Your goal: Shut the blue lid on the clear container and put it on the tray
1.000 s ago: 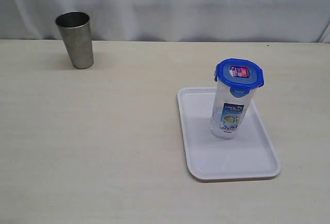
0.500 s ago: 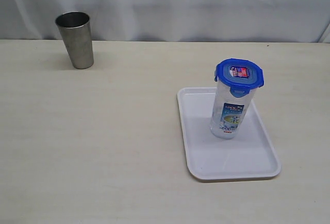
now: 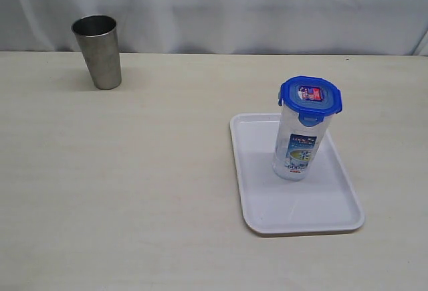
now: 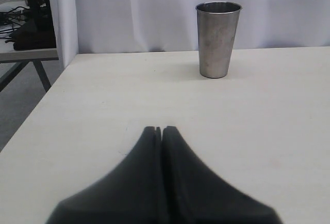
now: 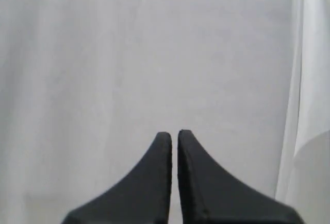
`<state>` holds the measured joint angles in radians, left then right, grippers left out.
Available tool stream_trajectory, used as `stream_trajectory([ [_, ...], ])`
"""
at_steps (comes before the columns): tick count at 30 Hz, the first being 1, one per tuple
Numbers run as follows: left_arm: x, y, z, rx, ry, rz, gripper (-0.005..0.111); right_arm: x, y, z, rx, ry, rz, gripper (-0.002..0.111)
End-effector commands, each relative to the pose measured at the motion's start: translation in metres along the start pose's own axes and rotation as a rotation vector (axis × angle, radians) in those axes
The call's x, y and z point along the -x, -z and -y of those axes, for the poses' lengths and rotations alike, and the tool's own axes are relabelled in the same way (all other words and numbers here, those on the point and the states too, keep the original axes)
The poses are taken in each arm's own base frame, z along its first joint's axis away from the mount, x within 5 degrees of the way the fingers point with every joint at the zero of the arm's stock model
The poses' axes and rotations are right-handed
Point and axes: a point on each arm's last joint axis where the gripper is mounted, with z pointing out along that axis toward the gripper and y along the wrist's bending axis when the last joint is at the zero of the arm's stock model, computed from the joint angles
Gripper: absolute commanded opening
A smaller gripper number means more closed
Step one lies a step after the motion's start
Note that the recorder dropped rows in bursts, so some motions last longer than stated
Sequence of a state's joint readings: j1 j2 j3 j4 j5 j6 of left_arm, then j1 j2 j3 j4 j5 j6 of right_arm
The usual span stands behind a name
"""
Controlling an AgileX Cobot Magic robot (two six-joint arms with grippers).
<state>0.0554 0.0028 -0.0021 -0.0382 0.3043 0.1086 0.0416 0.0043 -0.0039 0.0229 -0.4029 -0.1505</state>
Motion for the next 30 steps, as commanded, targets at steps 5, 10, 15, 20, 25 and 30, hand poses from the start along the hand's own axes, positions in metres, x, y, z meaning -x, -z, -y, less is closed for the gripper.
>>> stream_trajectory([
  [5,-0.001,0.0,0.0,0.002,0.0,0.001,0.0,-0.038,0.009,-0.005,0.074,0.069,-0.422,0.005],
  [10,-0.001,0.0,0.0,0.002,0.0,0.001,0.0,-0.048,0.014,-0.007,0.087,0.033,-0.549,0.005],
  [15,-0.001,0.0,0.0,0.002,0.0,0.001,0.0,-0.056,0.019,-0.007,0.063,-0.032,-0.65,0.005],
  [20,-0.001,0.0,0.0,0.002,-0.001,0.001,0.0,-0.061,0.024,-0.007,0.052,-0.065,-0.727,0.005],
  [25,-0.001,0.0,0.0,0.002,-0.001,0.001,0.0,-0.062,0.025,-0.006,0.037,-0.09,-0.74,0.005],
  [30,-0.001,0.0,0.0,0.002,-0.001,0.001,0.0,-0.062,0.025,-0.006,0.028,-0.113,-0.743,0.005],
])
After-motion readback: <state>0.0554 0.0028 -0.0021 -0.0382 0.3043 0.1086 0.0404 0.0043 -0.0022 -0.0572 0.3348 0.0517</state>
